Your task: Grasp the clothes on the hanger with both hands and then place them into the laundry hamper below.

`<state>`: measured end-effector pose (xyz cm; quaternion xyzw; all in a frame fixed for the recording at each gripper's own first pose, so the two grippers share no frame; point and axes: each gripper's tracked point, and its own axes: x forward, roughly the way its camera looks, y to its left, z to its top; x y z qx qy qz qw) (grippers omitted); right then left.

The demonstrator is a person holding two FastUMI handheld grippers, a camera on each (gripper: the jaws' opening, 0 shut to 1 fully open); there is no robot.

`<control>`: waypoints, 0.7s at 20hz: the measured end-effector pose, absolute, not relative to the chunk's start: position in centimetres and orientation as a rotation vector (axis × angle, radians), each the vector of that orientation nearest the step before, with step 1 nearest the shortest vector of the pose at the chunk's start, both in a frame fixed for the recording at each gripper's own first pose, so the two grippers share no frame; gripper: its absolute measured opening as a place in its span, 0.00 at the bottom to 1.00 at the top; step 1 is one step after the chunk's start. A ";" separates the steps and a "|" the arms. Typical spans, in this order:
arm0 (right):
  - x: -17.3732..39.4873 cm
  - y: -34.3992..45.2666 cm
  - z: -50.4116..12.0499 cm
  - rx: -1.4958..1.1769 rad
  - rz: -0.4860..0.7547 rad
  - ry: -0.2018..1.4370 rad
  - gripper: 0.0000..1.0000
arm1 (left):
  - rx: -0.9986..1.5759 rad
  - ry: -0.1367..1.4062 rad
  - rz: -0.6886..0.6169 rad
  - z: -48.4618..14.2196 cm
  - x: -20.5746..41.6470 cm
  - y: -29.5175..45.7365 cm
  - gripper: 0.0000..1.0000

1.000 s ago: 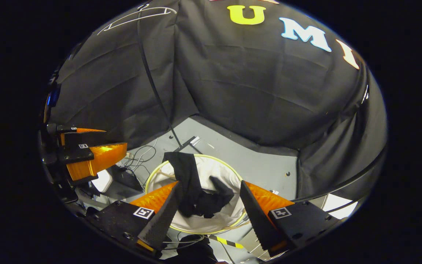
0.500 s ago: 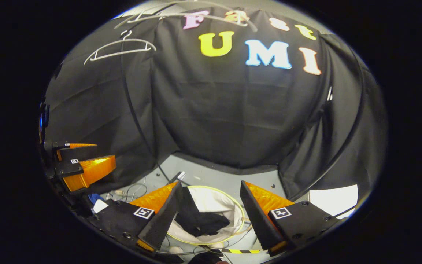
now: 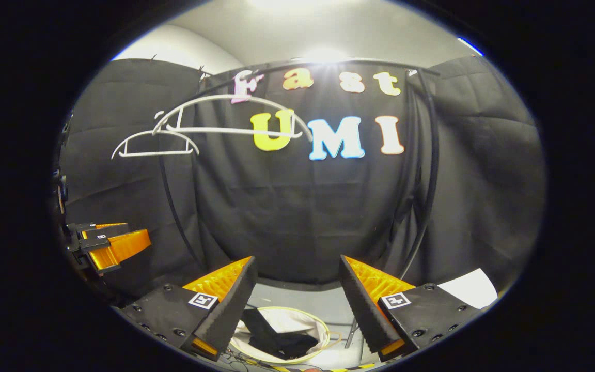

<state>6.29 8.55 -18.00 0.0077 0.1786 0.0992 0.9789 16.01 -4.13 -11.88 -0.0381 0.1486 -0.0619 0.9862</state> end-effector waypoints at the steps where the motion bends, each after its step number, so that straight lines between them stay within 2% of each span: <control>1: 5.7 8.2 -16.3 0.033 0.201 0.331 0.96 | -0.086 0.280 -0.121 -10.5 16.2 -4.3 0.90; 6: 4.5 5.2 -9.5 0.026 0.192 0.185 0.94 | -0.106 0.187 -0.094 -3.6 14.5 -4.1 0.90; 10: 3.3 3.3 -7.0 0.031 0.156 0.104 0.94 | -0.097 0.102 -0.066 2.4 12.5 -3.9 0.90; 11: 3.0 2.8 -6.7 0.025 0.147 0.095 0.98 | -0.095 0.079 -0.071 3.7 12.3 -4.1 0.90; 13: 2.7 2.1 -6.9 0.014 0.146 0.097 0.94 | -0.089 0.063 -0.085 5.0 12.1 -4.6 0.89; 14: 2.6 1.9 -6.9 0.013 0.150 0.095 0.98 | -0.086 0.056 -0.090 5.4 11.9 -4.9 0.89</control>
